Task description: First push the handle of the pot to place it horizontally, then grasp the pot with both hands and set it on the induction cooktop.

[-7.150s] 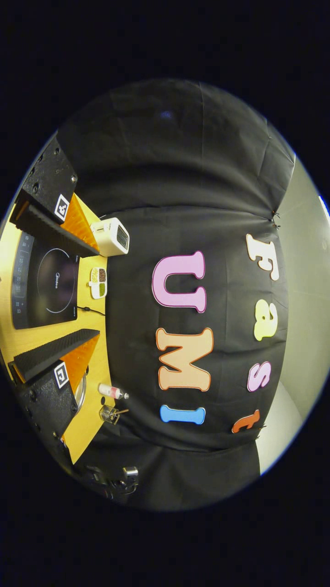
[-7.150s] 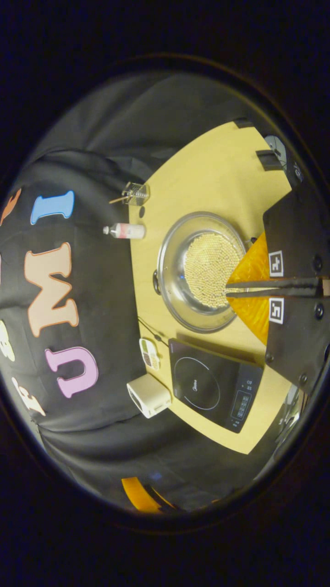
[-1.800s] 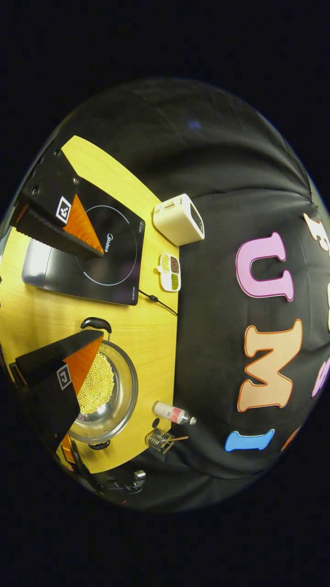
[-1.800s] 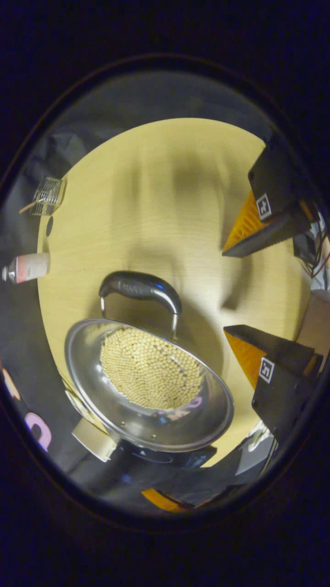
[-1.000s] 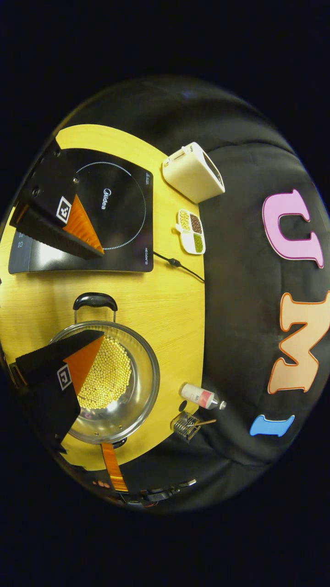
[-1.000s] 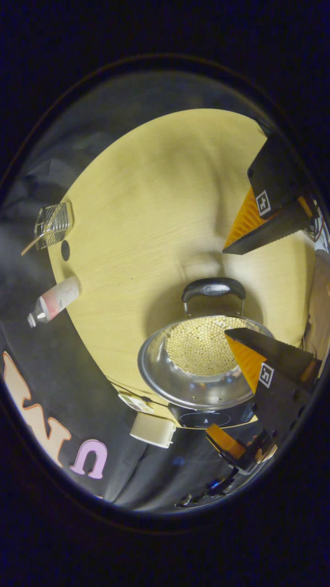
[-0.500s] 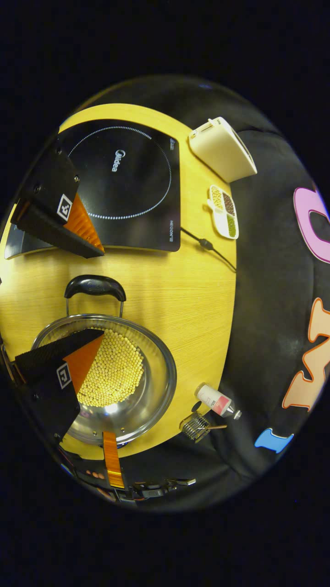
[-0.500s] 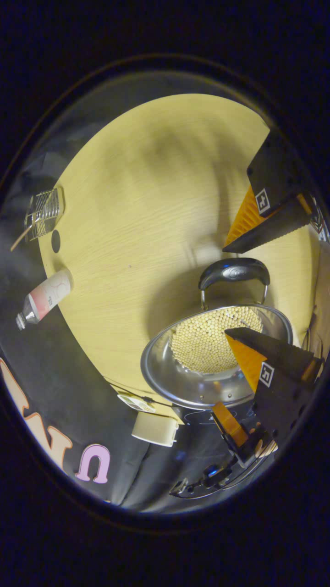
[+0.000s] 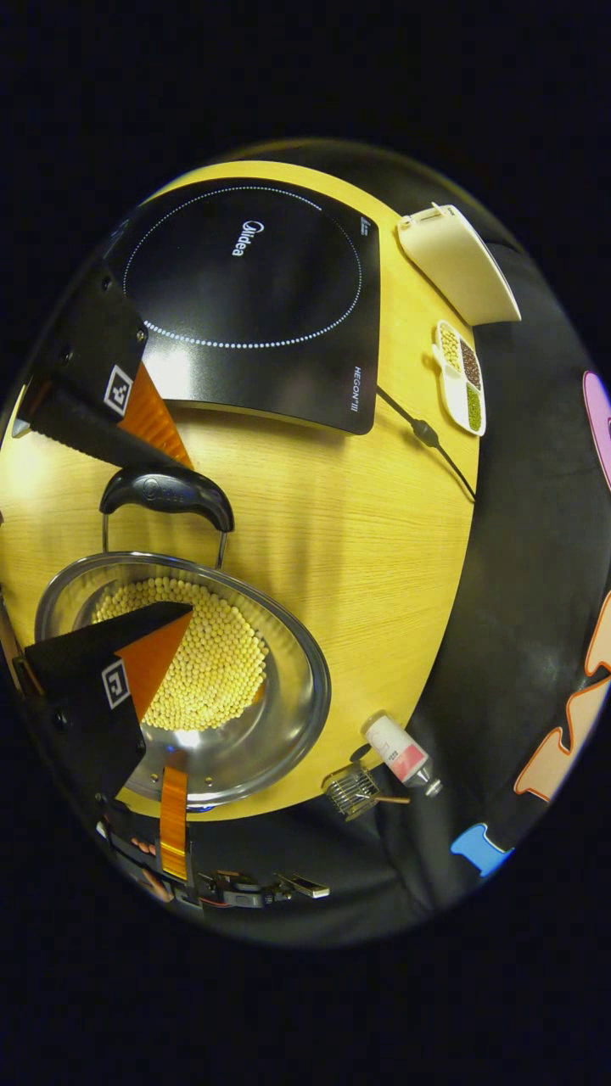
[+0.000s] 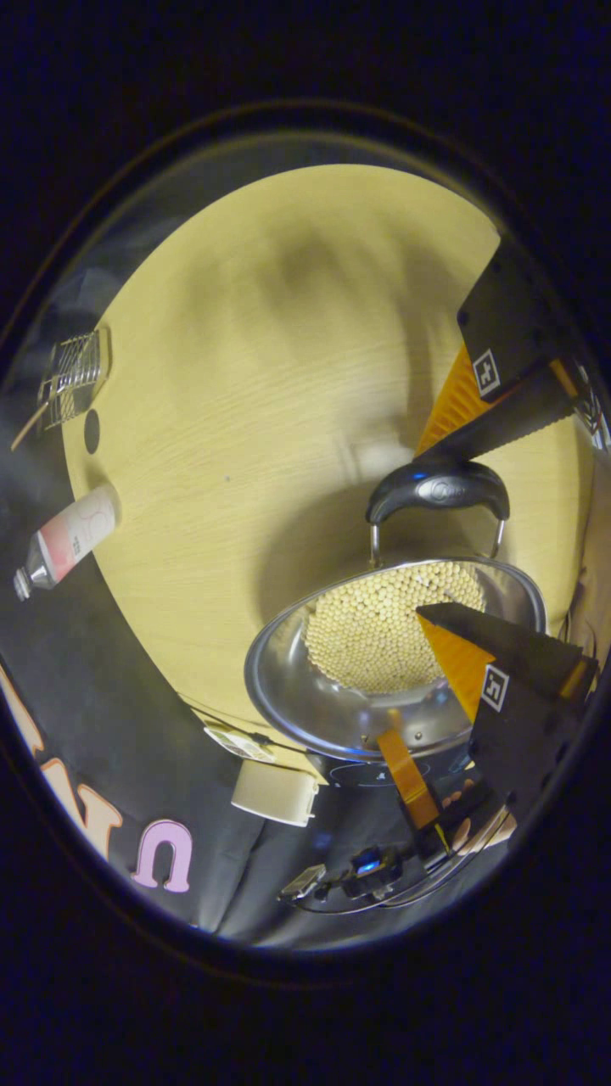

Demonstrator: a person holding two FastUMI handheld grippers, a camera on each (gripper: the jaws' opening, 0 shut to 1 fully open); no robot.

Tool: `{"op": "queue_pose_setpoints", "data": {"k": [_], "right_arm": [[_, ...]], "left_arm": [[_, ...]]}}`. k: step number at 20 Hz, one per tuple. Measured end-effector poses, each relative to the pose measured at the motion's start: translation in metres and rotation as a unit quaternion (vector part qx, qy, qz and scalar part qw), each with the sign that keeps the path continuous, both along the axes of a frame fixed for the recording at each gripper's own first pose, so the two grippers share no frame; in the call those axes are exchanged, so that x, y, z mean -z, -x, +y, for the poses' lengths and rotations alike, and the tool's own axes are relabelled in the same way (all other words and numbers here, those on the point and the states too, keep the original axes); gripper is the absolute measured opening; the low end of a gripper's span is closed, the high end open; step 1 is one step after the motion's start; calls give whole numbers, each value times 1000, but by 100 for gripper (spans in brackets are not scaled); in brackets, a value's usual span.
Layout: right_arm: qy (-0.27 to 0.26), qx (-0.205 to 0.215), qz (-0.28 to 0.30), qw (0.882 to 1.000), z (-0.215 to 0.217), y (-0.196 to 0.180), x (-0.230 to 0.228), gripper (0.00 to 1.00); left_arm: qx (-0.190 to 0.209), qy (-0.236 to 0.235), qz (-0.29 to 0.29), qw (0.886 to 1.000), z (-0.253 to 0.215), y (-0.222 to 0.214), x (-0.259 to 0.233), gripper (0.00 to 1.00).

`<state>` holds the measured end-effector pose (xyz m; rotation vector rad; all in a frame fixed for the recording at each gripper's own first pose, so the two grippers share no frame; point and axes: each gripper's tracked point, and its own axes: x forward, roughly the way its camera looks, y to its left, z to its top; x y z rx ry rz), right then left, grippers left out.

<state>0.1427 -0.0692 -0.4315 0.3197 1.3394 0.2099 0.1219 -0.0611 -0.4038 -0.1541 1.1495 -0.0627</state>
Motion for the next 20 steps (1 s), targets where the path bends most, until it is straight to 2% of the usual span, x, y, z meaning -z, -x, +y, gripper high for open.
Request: {"op": "queue_pose_setpoints", "data": {"k": [1, 2, 3, 4, 5, 6, 7, 8, 9, 12, 13, 14, 15, 16, 19, 20], "right_arm": [[10, -1, -1, 1000, -2, 0, 2, 86], [9, -7, 2, 1000, -2, 4, 4, 70], [19, -13, 3, 1000, -5, 5, 6, 71], [40, -19, -3, 999, -13, 4, 11, 70], [34, -19, 0, 999, -14, 5, 10, 64], [32, -12, 0, 999, -16, -1, 9, 58], [28, -8, -2, 1000, -17, -1, 9, 61], [28, -6, -4, 1000, -16, -1, 8, 53], [28, -12, -13, 999, -16, -2, 6, 59], [31, -34, -36, 998, -14, -7, 7, 59], [31, -37, -39, 998, -15, -7, 6, 59], [33, -36, -44, 998, -18, -6, 5, 59], [26, -26, -45, 998, -17, -7, 5, 59], [23, -22, -49, 998, -19, -7, -1, 48], [17, -16, -70, 997, -19, -11, -12, 47], [18, -17, -76, 997, -20, -10, -16, 50]], "left_arm": [[-1, -3, 1, 1000, 1, -1, 1, 88], [-5, -7, 0, 1000, 4, -1, 2, 85], [-11, -12, 1, 1000, 8, -2, 3, 88], [-16, -14, 1, 1000, 10, -2, 4, 74], [-20, -11, -1, 1000, 11, 0, 2, 69], [-20, -10, 0, 1000, 9, -1, 4, 66], [-18, -11, 2, 1000, 10, 1, 4, 65], [-20, -10, 2, 1000, 9, 2, 4, 64], [-24, -8, 0, 1000, 9, 3, 3, 64], [-36, -1, 0, 999, 6, 8, 3, 61], [-32, -3, -4, 999, 7, 10, 4, 63], [-29, -6, -7, 1000, 7, 13, 4, 61], [-28, -7, -12, 1000, 6, 17, 2, 63], [-28, -3, -18, 999, 4, 18, 1, 60], [-34, 4, -29, 999, 0, 24, -7, 58], [-33, 3, -35, 999, -1, 25, -10, 58]]}}
